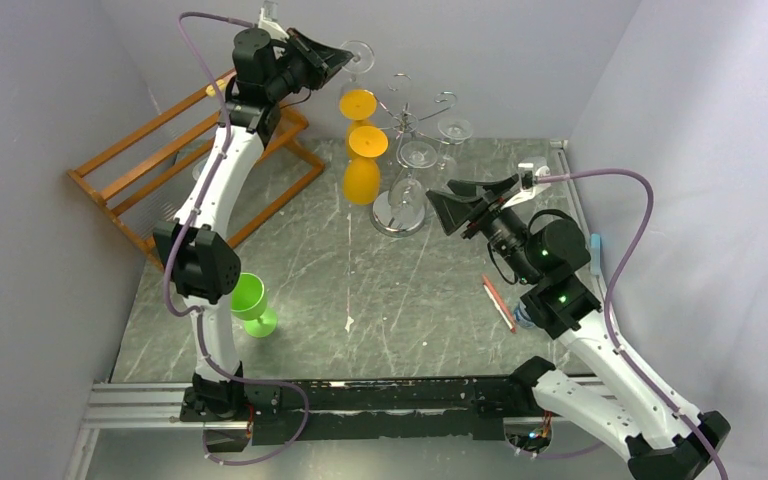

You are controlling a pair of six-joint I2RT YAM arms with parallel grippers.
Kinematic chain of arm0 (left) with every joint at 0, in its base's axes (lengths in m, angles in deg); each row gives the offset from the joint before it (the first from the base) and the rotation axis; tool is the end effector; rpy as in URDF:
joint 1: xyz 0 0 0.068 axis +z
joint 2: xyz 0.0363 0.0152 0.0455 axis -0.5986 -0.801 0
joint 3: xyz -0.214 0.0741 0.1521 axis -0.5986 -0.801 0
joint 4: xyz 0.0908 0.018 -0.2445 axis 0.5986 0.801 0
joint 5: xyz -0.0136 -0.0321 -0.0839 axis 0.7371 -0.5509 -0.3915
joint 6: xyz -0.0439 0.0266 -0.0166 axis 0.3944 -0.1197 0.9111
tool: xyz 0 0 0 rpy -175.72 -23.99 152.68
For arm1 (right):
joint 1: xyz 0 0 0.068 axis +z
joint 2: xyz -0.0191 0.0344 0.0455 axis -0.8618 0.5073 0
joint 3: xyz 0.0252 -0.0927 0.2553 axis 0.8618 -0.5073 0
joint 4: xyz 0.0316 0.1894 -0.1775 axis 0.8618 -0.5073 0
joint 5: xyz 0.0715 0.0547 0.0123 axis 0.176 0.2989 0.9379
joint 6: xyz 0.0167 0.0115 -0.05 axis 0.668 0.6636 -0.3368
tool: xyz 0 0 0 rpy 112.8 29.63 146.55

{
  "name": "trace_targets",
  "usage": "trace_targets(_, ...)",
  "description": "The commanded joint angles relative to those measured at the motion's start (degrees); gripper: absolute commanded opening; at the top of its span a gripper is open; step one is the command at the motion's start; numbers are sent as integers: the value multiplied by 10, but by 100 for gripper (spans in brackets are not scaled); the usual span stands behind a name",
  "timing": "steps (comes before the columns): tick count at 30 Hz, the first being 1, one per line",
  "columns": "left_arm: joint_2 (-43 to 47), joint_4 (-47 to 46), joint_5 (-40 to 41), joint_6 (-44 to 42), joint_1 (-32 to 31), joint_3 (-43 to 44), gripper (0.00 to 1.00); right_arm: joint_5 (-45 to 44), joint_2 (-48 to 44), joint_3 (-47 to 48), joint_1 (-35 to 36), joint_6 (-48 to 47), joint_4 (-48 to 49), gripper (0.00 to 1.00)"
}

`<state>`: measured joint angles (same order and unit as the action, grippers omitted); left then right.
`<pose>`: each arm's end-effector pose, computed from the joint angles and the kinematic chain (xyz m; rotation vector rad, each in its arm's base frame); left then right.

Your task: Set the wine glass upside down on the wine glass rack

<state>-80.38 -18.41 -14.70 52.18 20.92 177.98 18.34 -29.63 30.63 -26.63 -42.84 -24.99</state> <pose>0.4529 -0.1428 0.4509 -0.3093 1.6603 -1.3407 0.1531 0.1025 0.3981 -0.2151 1.3415 0.8422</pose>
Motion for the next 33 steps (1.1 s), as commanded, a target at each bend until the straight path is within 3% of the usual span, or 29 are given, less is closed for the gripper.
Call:
trace_targets(1,-14,-31,-8,38,-11,46,5,-21,-16,-12,-1,19,24,61)
trace_targets(26,-49,-25,34,92,-88,38,5,-35,-35,-9,-2,-4,-9,60)
trace_targets(33,-72,-96,33,110,-102,42,5,-37,-36,-11,-2,-6,-11,60)
